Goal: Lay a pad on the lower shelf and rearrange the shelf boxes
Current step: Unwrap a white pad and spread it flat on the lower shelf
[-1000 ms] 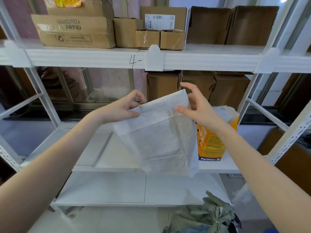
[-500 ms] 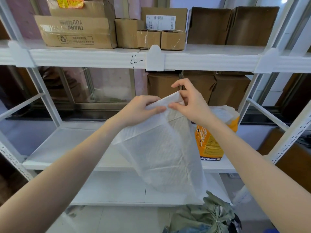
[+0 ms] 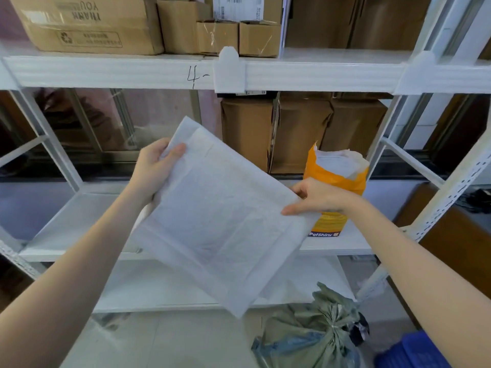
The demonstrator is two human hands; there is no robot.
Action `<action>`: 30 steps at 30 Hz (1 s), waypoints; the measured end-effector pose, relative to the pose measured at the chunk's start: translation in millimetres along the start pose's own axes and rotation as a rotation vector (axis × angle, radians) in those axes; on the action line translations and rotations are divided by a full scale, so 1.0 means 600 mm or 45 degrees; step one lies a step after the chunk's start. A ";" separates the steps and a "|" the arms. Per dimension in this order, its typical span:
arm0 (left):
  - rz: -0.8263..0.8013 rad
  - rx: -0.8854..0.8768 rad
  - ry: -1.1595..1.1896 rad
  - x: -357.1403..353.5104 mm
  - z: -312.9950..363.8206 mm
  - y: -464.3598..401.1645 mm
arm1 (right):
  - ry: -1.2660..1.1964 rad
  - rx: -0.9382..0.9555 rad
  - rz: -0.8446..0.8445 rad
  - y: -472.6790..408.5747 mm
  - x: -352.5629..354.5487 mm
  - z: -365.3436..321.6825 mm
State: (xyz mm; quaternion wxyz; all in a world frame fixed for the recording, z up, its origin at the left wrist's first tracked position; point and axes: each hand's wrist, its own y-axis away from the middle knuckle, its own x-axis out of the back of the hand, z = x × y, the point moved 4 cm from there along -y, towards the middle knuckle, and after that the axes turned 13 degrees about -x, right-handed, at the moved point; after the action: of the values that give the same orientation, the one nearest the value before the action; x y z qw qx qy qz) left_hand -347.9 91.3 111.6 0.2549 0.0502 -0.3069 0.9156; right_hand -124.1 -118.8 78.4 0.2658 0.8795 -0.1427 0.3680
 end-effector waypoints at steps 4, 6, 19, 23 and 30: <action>0.026 0.086 -0.128 0.006 -0.048 0.012 | -0.080 -0.040 0.067 -0.024 0.006 0.018; 0.040 0.130 -0.168 0.008 -0.072 0.016 | -0.257 -0.070 0.115 -0.036 0.010 0.029; 0.248 0.353 -0.107 -0.090 -0.163 0.014 | -0.706 -0.091 0.322 -0.148 0.018 0.079; 0.299 0.336 -0.219 -0.127 -0.182 0.007 | -0.556 0.027 0.348 -0.177 0.020 0.083; -0.088 0.307 -0.518 -0.189 -0.245 0.013 | -0.369 -0.066 0.766 -0.240 0.031 0.133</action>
State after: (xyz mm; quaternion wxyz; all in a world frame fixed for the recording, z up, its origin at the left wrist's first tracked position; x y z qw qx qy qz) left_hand -244.1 122.9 -39.6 0.2113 0.2744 -0.2386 0.9073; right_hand -1.1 -47.9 -7.3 0.1444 0.8342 -0.4414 0.2974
